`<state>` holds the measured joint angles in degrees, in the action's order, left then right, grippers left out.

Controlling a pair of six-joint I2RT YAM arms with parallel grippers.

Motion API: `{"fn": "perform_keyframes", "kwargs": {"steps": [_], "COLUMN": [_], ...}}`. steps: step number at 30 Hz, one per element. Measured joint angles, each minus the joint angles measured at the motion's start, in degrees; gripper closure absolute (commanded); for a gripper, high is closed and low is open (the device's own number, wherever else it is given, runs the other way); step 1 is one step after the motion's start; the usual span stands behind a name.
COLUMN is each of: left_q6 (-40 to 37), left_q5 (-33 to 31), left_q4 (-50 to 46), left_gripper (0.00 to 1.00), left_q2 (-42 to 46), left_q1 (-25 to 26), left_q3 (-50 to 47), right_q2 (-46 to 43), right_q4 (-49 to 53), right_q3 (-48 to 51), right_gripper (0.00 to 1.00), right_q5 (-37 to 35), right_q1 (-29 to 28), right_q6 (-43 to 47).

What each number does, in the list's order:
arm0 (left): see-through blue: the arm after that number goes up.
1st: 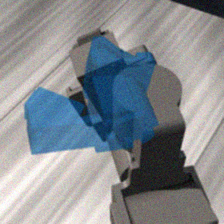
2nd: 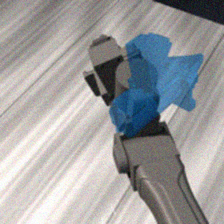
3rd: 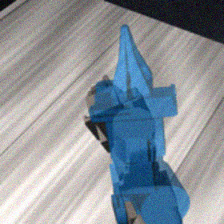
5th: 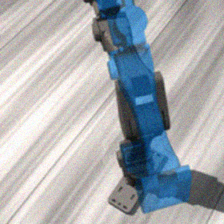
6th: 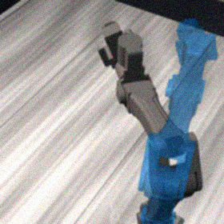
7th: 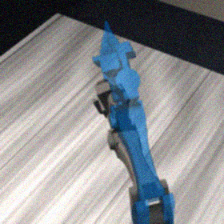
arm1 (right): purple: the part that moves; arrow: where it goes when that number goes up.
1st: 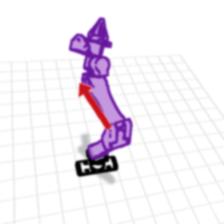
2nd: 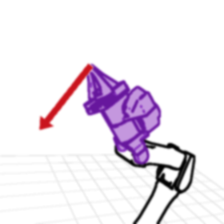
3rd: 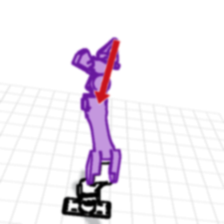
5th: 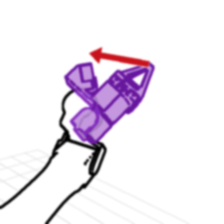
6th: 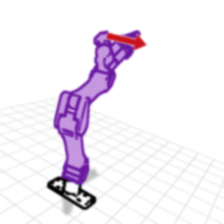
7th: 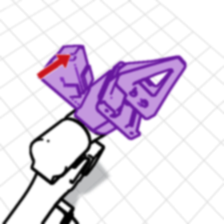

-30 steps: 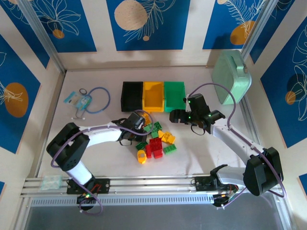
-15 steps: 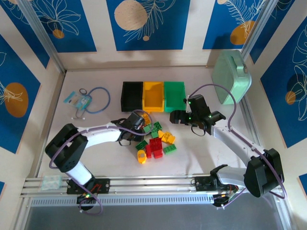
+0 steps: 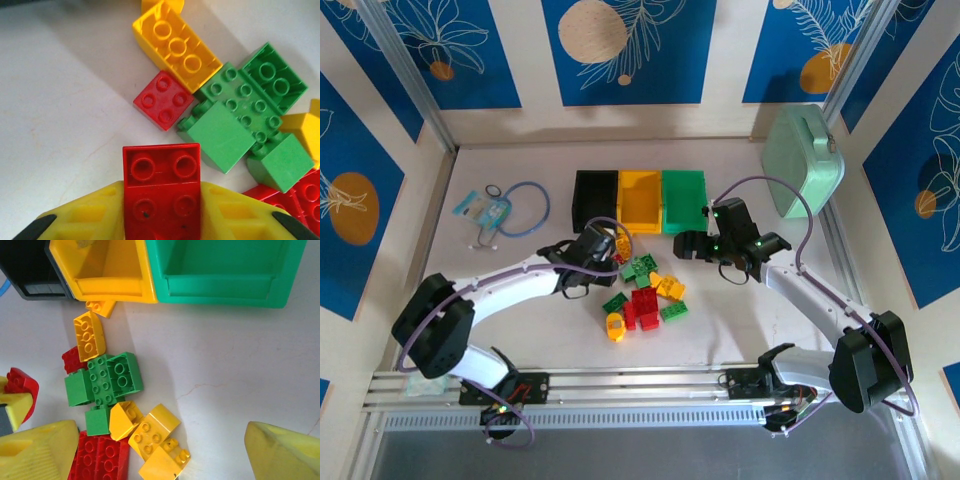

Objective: Sort the legos into containers by color

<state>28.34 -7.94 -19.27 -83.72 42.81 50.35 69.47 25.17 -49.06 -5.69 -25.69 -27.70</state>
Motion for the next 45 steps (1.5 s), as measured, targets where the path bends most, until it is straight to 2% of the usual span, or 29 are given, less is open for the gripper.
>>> {"fn": "perform_keyframes", "kwargs": {"steps": [15, 29, 31, 34, 38, 45], "left_q6": [-3.0, -5.6, -6.0, -6.6, -6.8, -7.0], "left_q5": [3.9, 6.0, 6.0, 6.1, 6.5, 7.0], "left_q4": [-0.9, -1.4, -1.7, -2.7, -3.3, -3.9], "left_gripper": [0.67, 0.65, 0.62, 0.51, 0.29, 0.26], "left_q2": [-0.8, -18.9, -21.7, -25.3, -28.4, -27.7], "left_q1": [-11.0, -19.6, -20.3, -20.9, -20.9, -20.9], "left_q3": [10.8, 28.7, 31.3, 35.1, 38.6, 39.4], "right_q2": [-2.2, -2.2, -2.2, -2.1, -1.7, -1.3], "right_q4": [1.0, 1.6, 1.7, 2.1, 2.9, 4.3], "right_q3": [0.9, 1.9, 1.9, 1.9, 1.9, 1.9], "right_gripper": [0.1, 0.11, 0.1, 0.11, 0.11, 0.1], "right_q5": [1.2, 1.2, 1.0, 0.6, -0.3, -1.8], "right_q1": [-0.6, -4.7, -5.4, -6.4, -7.5, -9.0], "right_q6": [-1.1, -1.4, -1.5, -1.6, -1.8, -1.9]}}
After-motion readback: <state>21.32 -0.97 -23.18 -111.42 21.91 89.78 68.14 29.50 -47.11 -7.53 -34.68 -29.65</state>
